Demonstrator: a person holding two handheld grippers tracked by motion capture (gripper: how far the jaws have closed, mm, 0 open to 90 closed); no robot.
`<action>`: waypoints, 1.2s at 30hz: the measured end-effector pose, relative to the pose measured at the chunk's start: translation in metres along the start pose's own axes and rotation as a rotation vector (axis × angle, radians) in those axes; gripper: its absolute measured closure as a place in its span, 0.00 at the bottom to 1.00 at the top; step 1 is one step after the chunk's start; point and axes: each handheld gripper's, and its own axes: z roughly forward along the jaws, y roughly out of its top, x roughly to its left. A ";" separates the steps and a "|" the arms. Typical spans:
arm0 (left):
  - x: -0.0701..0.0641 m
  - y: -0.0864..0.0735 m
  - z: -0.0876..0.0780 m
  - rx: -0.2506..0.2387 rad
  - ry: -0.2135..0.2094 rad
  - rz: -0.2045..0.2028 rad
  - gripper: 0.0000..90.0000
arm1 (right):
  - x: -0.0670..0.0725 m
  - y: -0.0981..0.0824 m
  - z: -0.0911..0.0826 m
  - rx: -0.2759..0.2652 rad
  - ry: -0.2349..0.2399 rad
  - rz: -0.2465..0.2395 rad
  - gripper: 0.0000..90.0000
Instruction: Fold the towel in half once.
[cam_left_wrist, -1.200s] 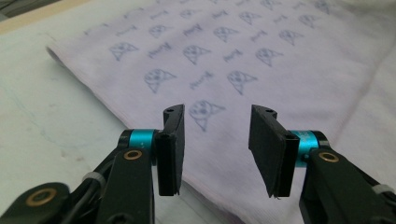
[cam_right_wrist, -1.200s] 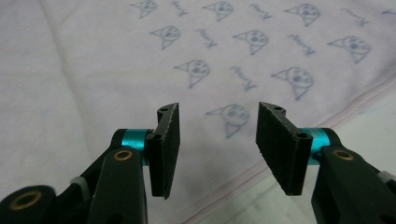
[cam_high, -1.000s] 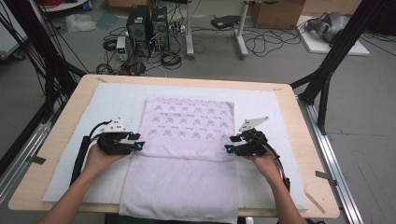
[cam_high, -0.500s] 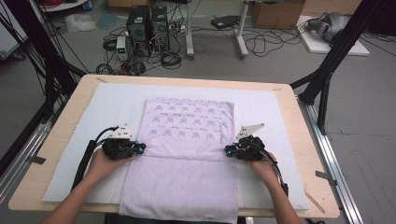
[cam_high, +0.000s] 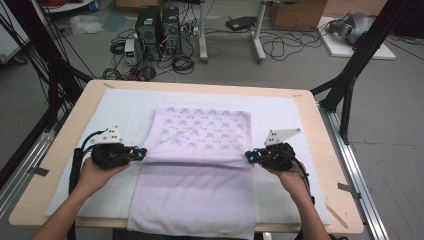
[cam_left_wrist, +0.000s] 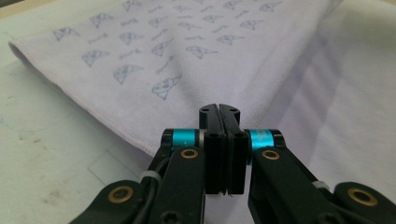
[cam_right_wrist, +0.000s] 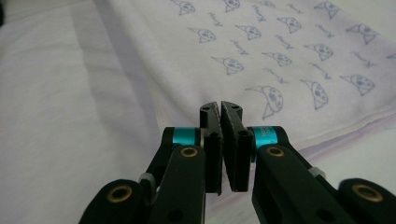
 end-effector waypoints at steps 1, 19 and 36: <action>-0.008 -0.005 -0.006 -0.005 -0.016 0.002 0.98 | 0.010 -0.002 -0.005 -0.002 0.009 -0.013 0.97; -0.029 -0.053 0.028 0.137 -0.055 0.066 0.86 | 0.048 -0.039 0.038 0.133 0.092 -0.065 0.79; -0.070 -0.041 -0.036 0.028 -0.114 0.090 0.80 | 0.073 -0.029 -0.021 -0.026 0.242 -0.041 0.89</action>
